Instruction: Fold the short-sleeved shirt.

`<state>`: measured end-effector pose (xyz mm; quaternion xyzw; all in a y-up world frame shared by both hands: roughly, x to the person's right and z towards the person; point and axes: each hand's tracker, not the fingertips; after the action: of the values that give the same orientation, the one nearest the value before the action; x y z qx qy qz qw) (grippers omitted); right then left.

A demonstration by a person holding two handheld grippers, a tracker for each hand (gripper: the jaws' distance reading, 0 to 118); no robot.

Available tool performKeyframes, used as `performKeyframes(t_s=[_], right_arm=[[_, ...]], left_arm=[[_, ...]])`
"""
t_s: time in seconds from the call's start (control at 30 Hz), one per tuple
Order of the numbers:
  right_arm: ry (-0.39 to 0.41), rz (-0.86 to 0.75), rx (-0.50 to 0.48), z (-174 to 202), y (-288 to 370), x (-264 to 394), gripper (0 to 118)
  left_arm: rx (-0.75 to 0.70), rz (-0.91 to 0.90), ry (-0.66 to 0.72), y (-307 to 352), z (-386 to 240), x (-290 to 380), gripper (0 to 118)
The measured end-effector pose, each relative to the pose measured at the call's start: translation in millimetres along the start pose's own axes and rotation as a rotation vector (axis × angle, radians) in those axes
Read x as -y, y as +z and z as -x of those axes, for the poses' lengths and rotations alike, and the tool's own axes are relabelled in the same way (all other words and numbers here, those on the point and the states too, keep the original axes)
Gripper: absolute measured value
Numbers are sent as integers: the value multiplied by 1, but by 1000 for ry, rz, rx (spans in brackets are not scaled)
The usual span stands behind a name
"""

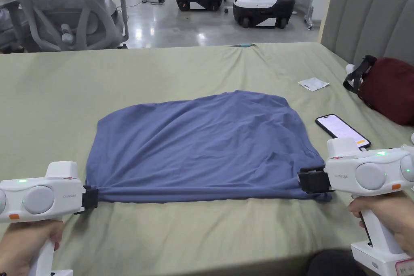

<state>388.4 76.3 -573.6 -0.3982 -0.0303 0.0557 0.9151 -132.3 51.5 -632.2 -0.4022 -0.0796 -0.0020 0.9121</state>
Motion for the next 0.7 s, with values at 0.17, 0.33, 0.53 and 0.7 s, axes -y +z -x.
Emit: performKeyframes(t_s=[0.17, 0.33, 0.53, 0.7], right_arm=[[55, 163, 7, 0, -25, 5, 50], [72, 142, -132, -3, -29, 8, 9], [3, -53, -84, -15, -2, -33, 8], [42, -152, -19, -7, -4, -108, 8]], left_arm=[[-2, -5, 11, 0, -1, 1, 15], [5, 0, 7, 0, 0, 0, 15], [66, -67, 57, 16, 6, -33, 15], [41, -146, 35, 4, 3, -102, 15]])
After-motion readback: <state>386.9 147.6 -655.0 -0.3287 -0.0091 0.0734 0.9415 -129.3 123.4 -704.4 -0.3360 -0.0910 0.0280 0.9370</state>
